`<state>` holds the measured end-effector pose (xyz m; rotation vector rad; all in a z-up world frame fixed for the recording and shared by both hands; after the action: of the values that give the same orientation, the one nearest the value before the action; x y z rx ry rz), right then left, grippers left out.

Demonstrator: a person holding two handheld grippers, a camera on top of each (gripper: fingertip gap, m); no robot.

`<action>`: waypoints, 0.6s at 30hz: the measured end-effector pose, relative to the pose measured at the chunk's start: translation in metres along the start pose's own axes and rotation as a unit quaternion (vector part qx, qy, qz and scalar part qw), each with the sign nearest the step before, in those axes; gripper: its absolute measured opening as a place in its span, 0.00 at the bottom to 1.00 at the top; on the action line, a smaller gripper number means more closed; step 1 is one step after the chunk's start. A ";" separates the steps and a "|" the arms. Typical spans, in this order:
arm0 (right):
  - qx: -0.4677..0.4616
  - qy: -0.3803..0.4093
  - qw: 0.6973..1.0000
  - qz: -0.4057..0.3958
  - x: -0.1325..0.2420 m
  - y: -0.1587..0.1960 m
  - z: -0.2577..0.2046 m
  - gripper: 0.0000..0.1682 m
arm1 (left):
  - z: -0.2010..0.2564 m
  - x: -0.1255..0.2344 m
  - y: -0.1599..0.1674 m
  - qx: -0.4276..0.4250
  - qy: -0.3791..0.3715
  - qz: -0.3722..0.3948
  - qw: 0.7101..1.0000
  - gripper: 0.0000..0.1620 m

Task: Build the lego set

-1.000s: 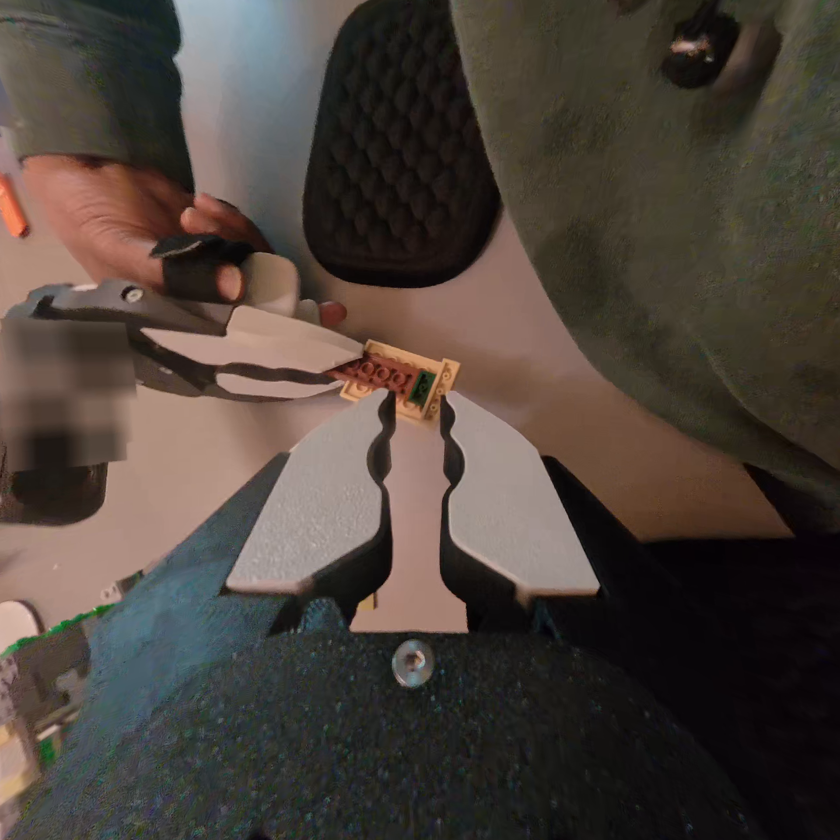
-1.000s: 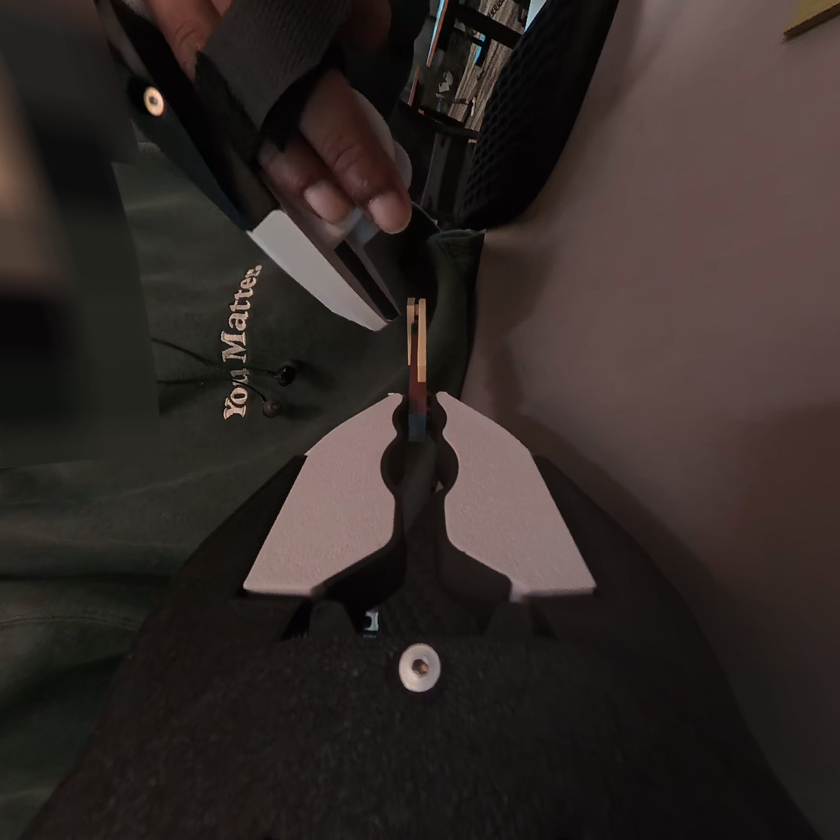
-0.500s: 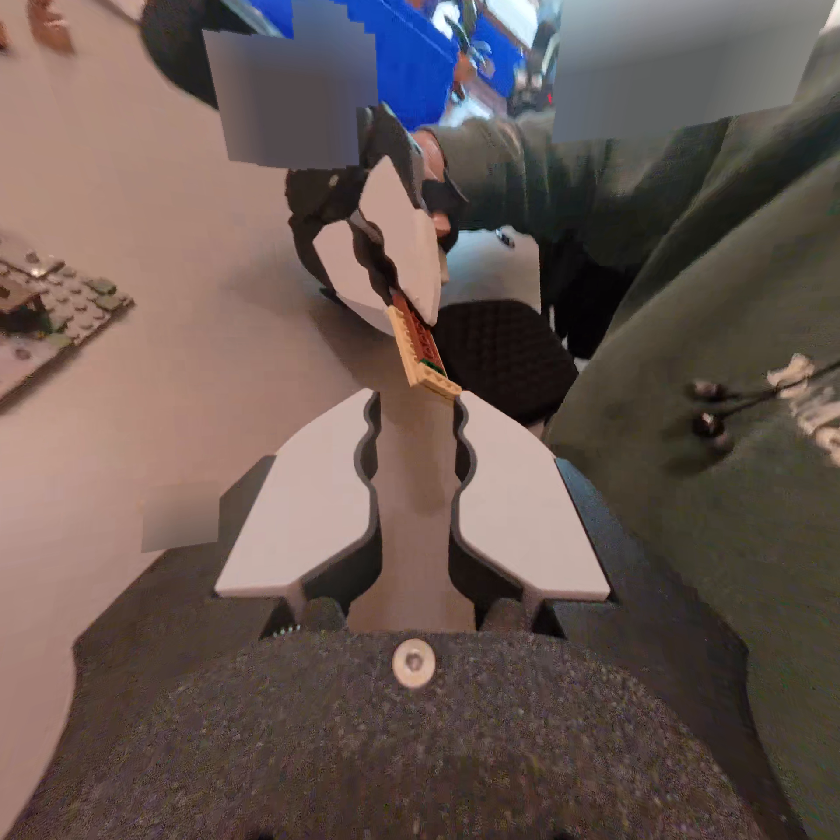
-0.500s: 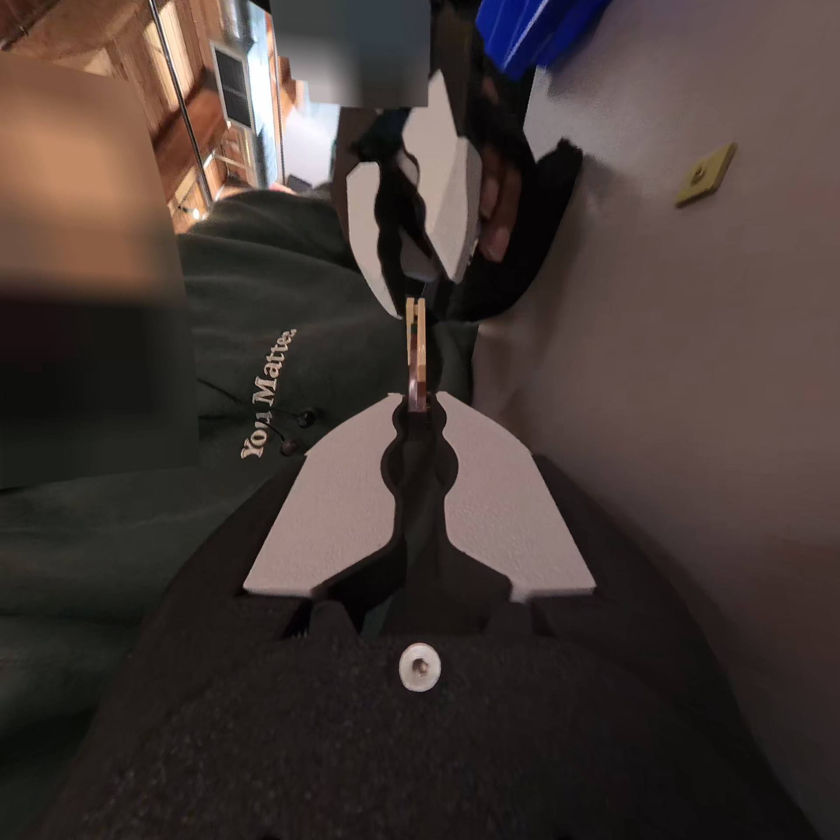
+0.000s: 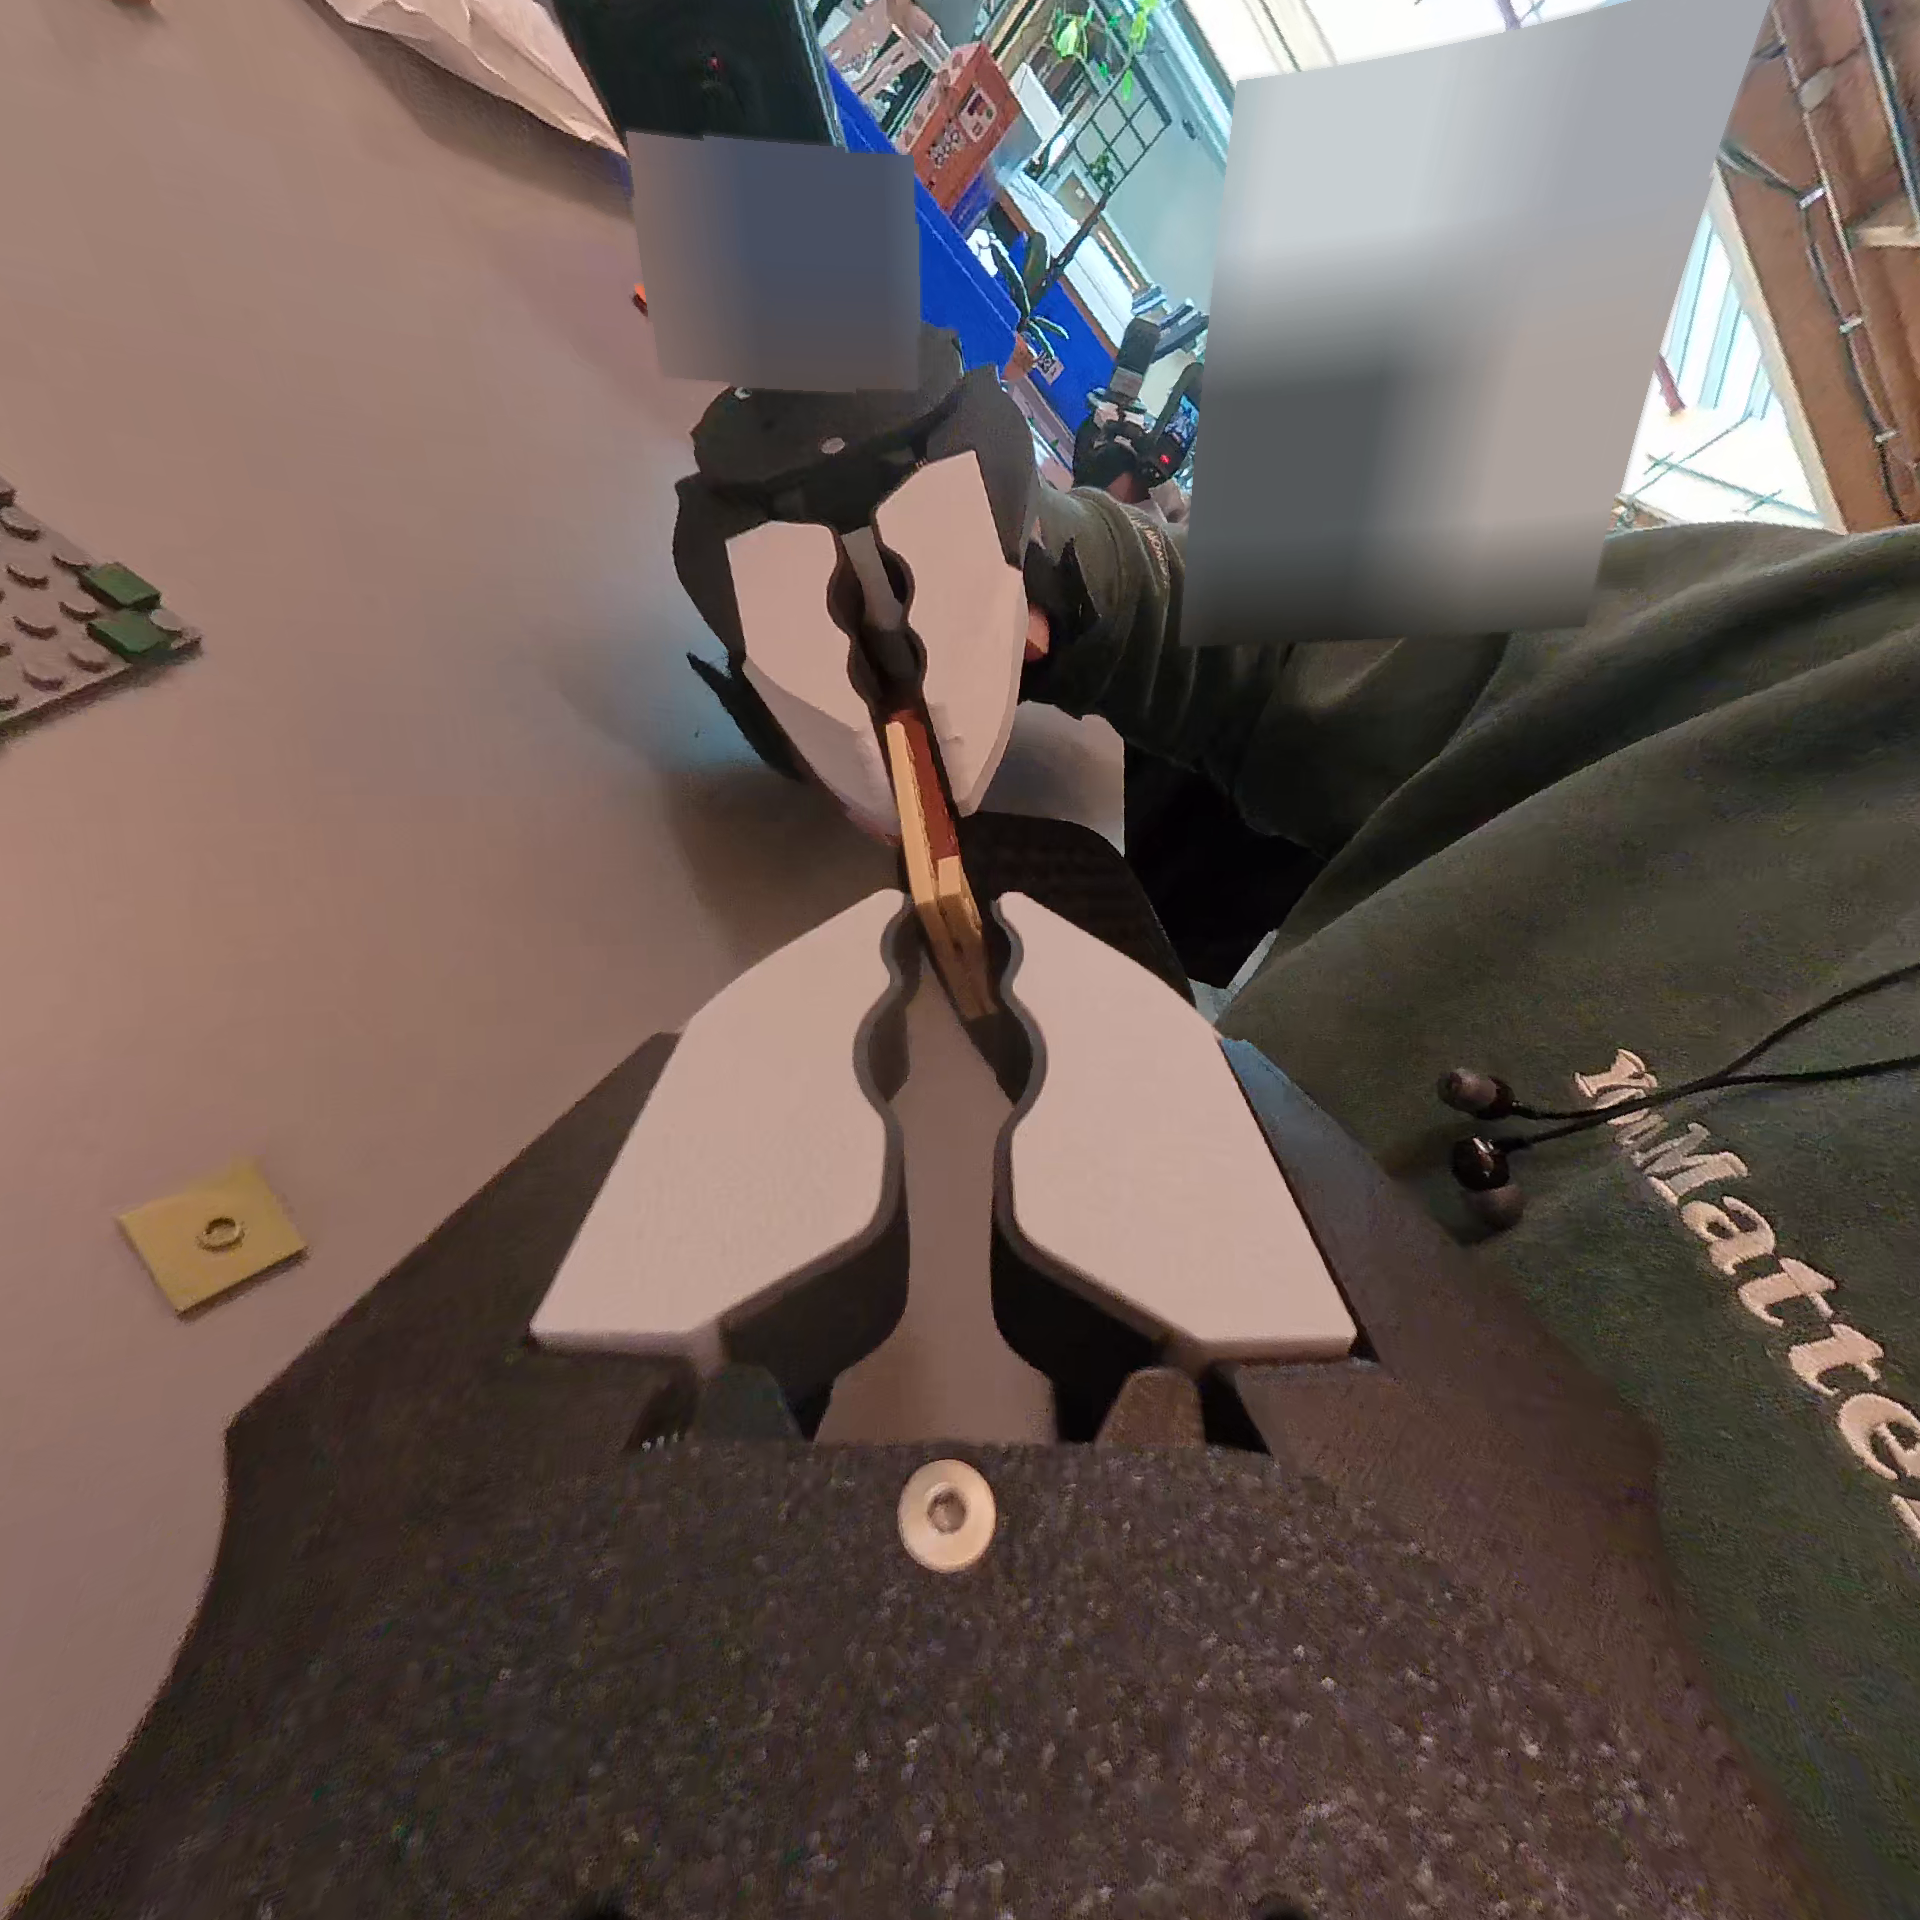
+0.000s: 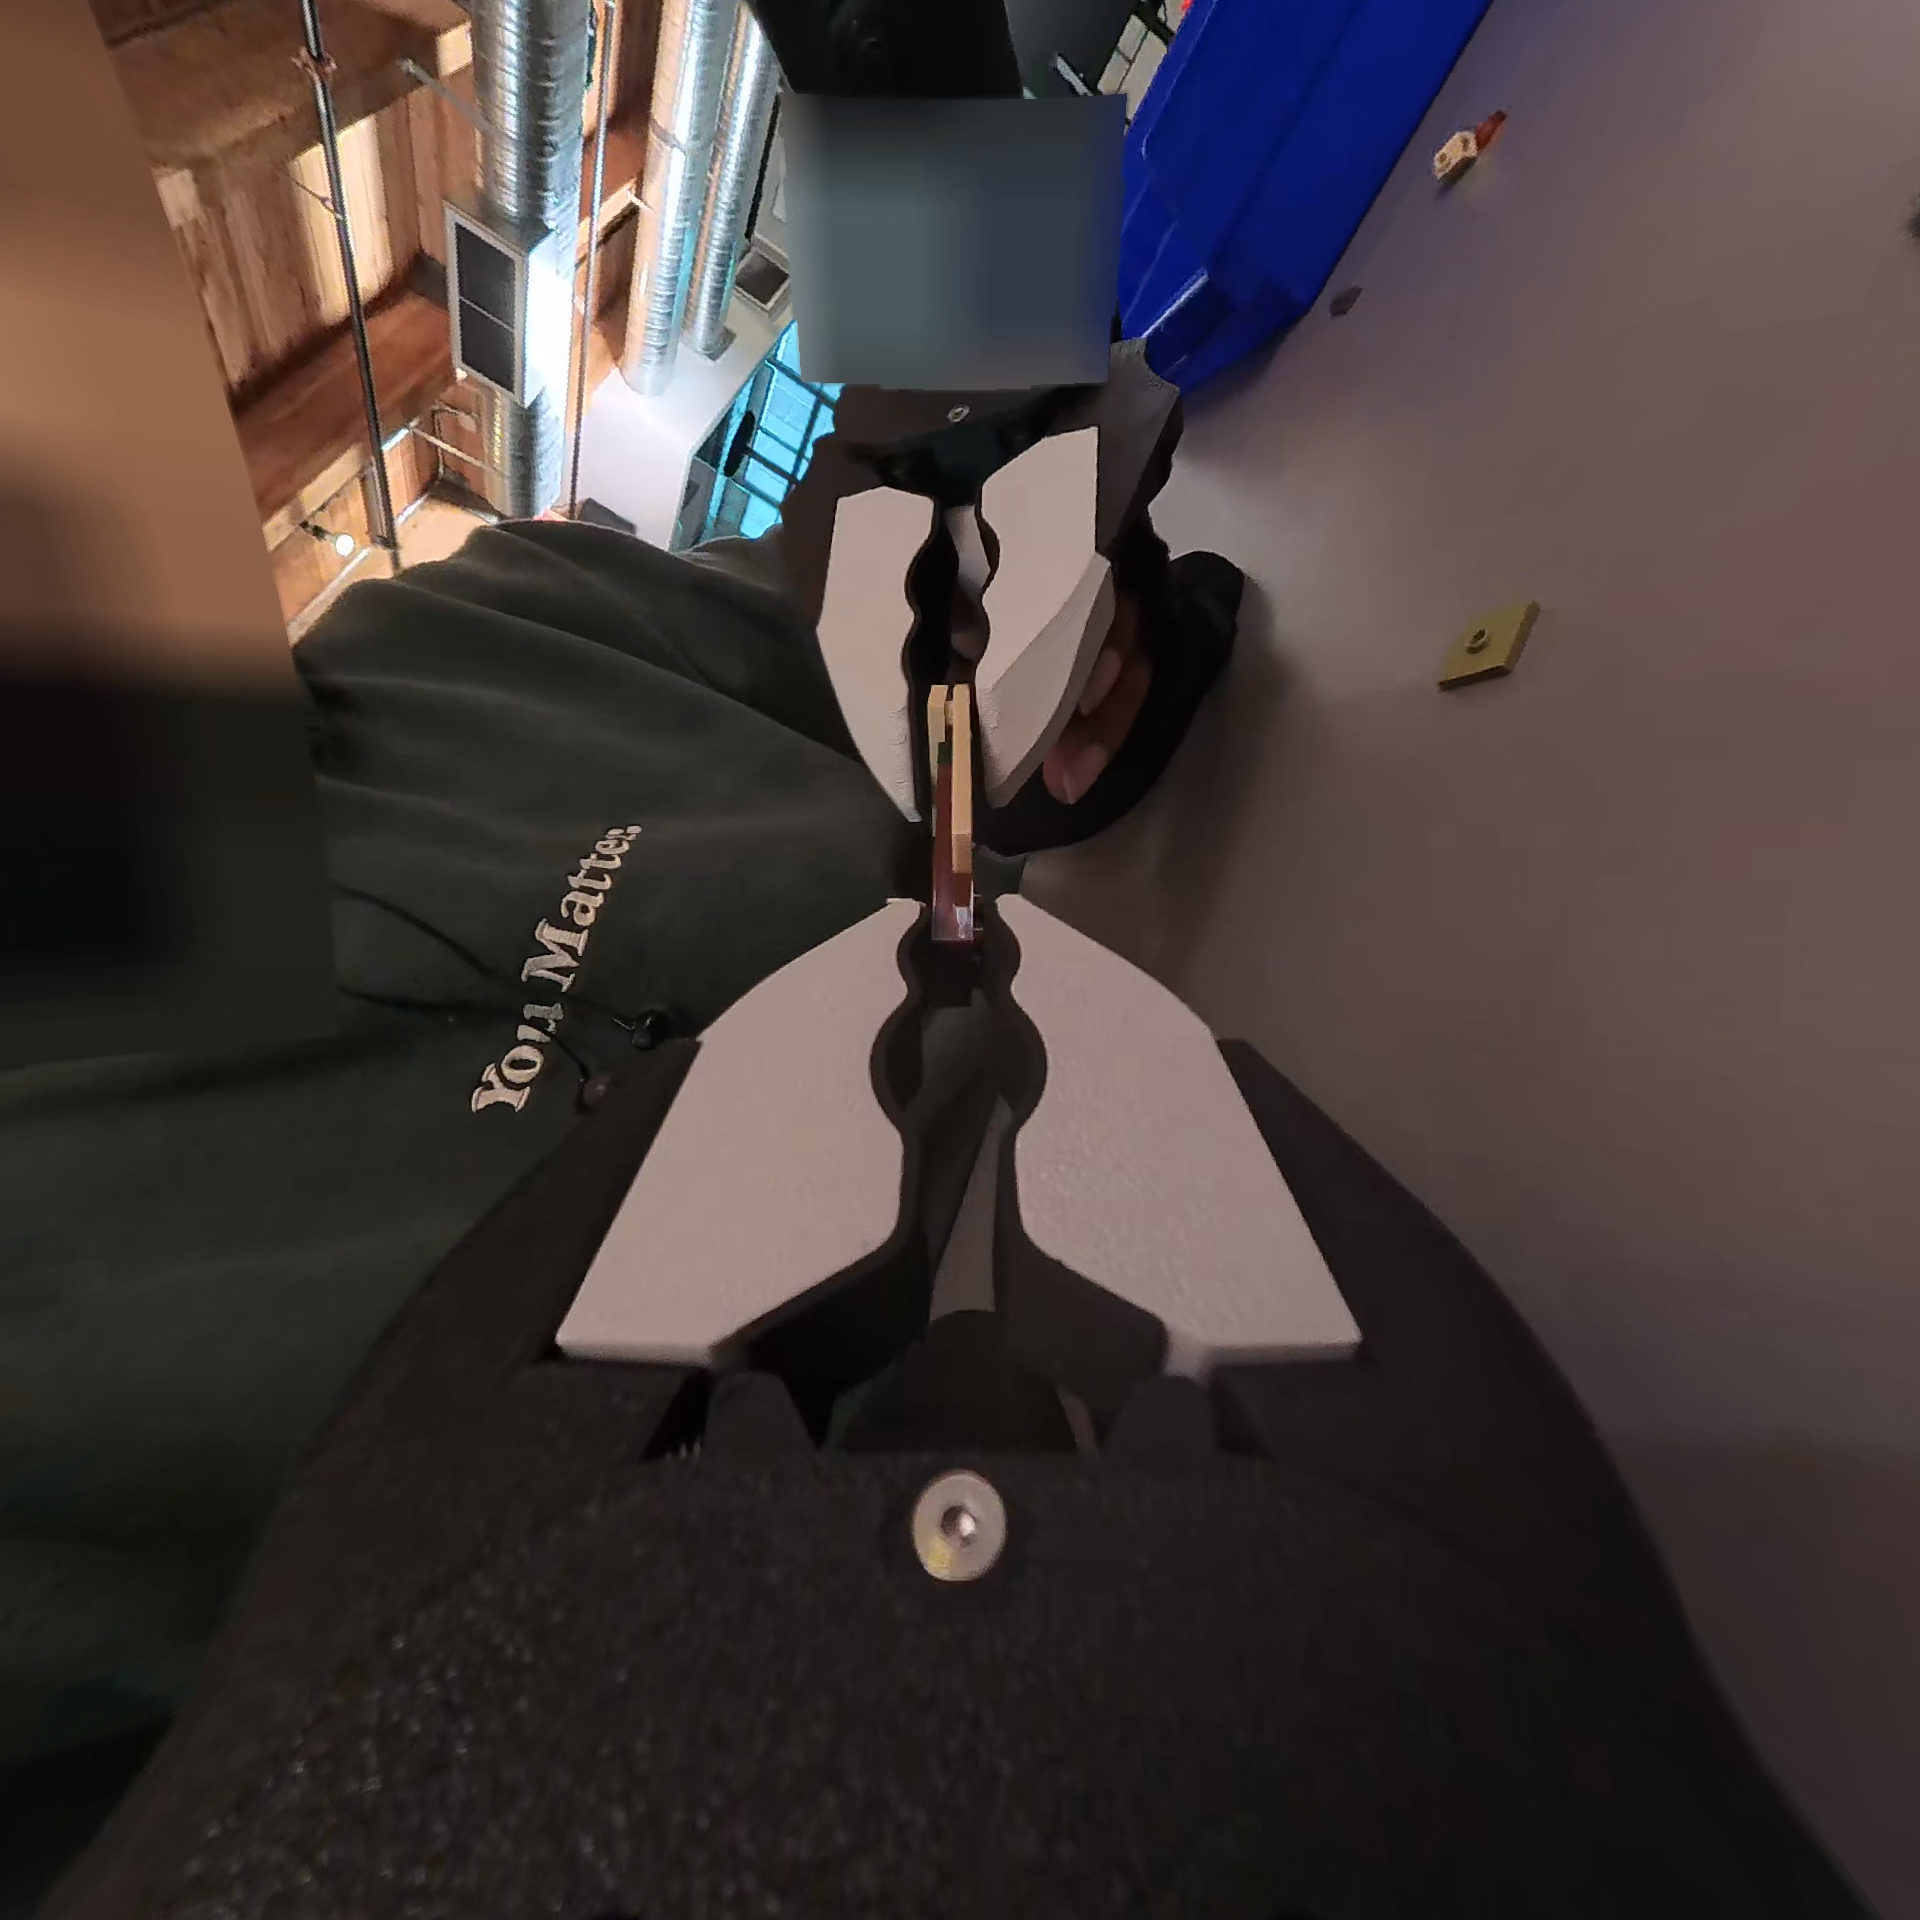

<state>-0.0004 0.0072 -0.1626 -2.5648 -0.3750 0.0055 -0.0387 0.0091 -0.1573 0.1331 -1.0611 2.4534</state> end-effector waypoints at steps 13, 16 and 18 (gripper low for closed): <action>0.182 0.098 0.978 -0.019 -0.007 0.000 -0.018 0.05 | 0.012 0.004 0.001 -0.134 -0.047 -0.013 0.990 0.05; 0.233 0.129 0.963 -0.032 -0.010 0.003 -0.019 0.05 | 0.014 0.005 0.004 -0.165 -0.059 -0.021 0.984 0.05; 0.256 0.148 0.954 -0.041 -0.012 0.005 -0.019 0.05 | 0.015 0.005 0.007 -0.178 -0.064 -0.026 0.982 0.05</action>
<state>-0.0088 -0.0096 -0.1499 -1.9960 -0.3140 -0.2729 -0.0473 -0.0036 -0.1502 0.2030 -1.5123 2.1913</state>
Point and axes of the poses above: each gripper's, where its closed fingertips meet, x back along the fingers, y out of its underside, z = x × y across the jaws, the point moved 1 cm from there along x, back along the fingers, and after that the axes turned 6 degrees about -z, right-handed, at the moved point
